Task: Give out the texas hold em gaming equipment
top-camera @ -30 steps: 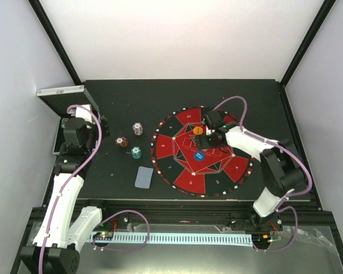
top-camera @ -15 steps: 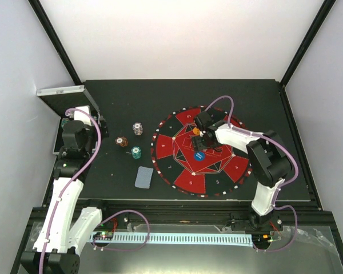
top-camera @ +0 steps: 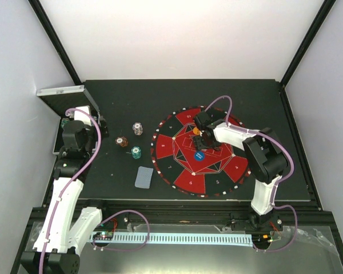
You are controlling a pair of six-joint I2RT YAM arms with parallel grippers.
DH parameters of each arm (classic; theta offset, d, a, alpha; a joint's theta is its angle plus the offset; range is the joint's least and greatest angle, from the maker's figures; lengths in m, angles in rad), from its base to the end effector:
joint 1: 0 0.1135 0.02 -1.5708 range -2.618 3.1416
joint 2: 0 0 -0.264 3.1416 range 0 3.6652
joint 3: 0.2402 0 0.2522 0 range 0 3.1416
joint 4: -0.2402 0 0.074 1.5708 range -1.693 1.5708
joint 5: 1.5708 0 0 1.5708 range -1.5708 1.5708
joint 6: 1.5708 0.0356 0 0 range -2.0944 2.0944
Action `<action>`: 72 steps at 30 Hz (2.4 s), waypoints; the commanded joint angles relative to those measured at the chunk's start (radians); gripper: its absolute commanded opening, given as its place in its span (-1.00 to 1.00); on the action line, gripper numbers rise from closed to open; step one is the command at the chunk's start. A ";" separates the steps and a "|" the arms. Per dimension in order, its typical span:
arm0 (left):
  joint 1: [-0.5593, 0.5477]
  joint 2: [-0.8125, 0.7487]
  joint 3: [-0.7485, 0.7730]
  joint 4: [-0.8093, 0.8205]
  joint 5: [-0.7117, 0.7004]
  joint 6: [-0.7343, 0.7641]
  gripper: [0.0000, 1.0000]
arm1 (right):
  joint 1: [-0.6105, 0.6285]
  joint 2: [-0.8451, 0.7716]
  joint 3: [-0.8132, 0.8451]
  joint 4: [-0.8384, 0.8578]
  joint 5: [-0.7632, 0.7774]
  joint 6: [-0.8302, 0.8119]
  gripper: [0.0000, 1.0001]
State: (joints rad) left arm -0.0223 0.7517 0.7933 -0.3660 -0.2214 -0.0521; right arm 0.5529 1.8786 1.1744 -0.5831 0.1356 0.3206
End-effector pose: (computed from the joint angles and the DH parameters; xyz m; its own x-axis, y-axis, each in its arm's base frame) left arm 0.1726 0.0040 0.3293 -0.3085 -0.0439 -0.9502 -0.2027 0.9790 0.0205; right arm 0.3056 0.1829 0.1473 -0.9292 -0.2065 -0.3064 -0.2058 0.9780 -0.0350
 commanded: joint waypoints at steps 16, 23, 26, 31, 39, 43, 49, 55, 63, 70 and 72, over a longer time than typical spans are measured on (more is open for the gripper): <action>-0.002 -0.008 -0.003 0.022 -0.011 0.003 0.98 | -0.041 -0.051 -0.009 0.001 0.011 -0.015 0.23; -0.002 -0.009 -0.002 0.019 0.000 -0.003 0.98 | 0.031 -0.199 -0.083 -0.065 -0.062 -0.058 0.23; -0.002 -0.010 -0.003 0.019 0.002 -0.003 0.98 | 0.119 -0.240 -0.114 -0.085 -0.093 -0.036 0.23; -0.002 -0.011 -0.004 0.017 0.002 -0.005 0.98 | 0.284 -0.239 -0.121 -0.090 -0.104 0.034 0.24; -0.003 -0.018 -0.006 0.015 0.002 -0.006 0.98 | 0.345 -0.141 -0.099 -0.074 -0.079 0.076 0.24; -0.004 -0.021 -0.008 0.016 0.002 -0.005 0.98 | 0.345 -0.139 -0.116 -0.075 -0.083 0.076 0.24; -0.004 -0.024 -0.008 0.016 0.002 -0.005 0.98 | 0.345 -0.148 -0.118 -0.096 -0.073 0.077 0.53; -0.004 -0.025 -0.009 0.015 0.001 -0.005 0.98 | 0.330 -0.196 -0.055 -0.152 -0.001 0.060 0.86; -0.004 -0.031 -0.011 0.015 -0.003 -0.006 0.98 | 0.175 -0.131 0.074 -0.132 0.010 0.034 0.81; -0.004 -0.034 -0.014 0.017 0.001 -0.006 0.98 | 0.081 0.000 0.177 -0.072 -0.039 0.046 0.79; -0.005 -0.034 -0.013 0.018 0.003 -0.006 0.98 | 0.067 0.032 0.196 -0.062 -0.052 0.042 0.79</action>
State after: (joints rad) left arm -0.0223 0.7300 0.7807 -0.3656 -0.2211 -0.0528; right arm 0.6434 1.8572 1.3312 -0.6727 0.1097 0.3653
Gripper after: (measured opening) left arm 0.990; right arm 0.896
